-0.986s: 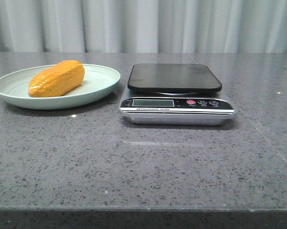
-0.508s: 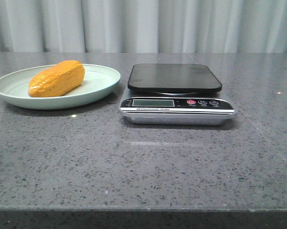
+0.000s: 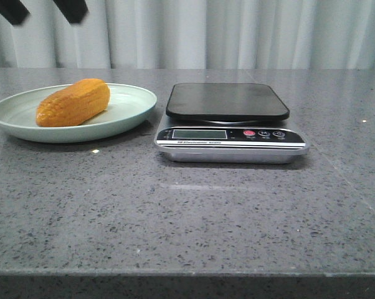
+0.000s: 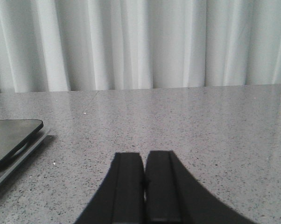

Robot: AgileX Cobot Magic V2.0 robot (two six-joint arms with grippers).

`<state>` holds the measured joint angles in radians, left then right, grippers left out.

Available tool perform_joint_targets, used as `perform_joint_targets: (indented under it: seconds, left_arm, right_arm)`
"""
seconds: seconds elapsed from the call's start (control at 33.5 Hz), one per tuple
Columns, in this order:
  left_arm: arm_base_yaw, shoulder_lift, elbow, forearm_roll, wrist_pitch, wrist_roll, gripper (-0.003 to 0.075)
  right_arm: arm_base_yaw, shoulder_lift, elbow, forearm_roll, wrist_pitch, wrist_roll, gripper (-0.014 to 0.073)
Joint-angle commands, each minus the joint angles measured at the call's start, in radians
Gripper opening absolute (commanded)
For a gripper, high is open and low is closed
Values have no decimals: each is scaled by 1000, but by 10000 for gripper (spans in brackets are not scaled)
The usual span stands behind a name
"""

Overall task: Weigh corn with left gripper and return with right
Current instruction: 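Lower the left gripper onto the corn cob on the plate and grasp it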

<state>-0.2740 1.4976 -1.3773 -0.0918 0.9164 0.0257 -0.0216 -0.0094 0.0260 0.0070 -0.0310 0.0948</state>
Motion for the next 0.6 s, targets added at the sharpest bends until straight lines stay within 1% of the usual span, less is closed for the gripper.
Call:
perform_joint_targets:
  seconds: [0.0,0.12,0.21,0.36,0.42,0.57]
  left_arm:
    - [-7,79,-115,-5,49,-33,595]
    - [-7,181,-191,-4,82,-94,595]
    - [-7,218,-201,8,84,-125,595]
    - [-7,260,-205,106,107,-183,589]
    - [-7,277,-207,119,120,-183,559]
    - [-7,307,-207,119,131,-183,438]
  right_arm:
    - [2,-18,-6,-1,-77,-9,160]
    - [2,-18,-6,-1,-77,-9,160]
    - [2,-18,-6,-1,-77,-9,160]
    - [2,-18,-6,-1,-77,-9,160]
    - [2,-18,-6,-1,-77,-9,160]
    - [2,-18,-6,-1,-77,-9,160]
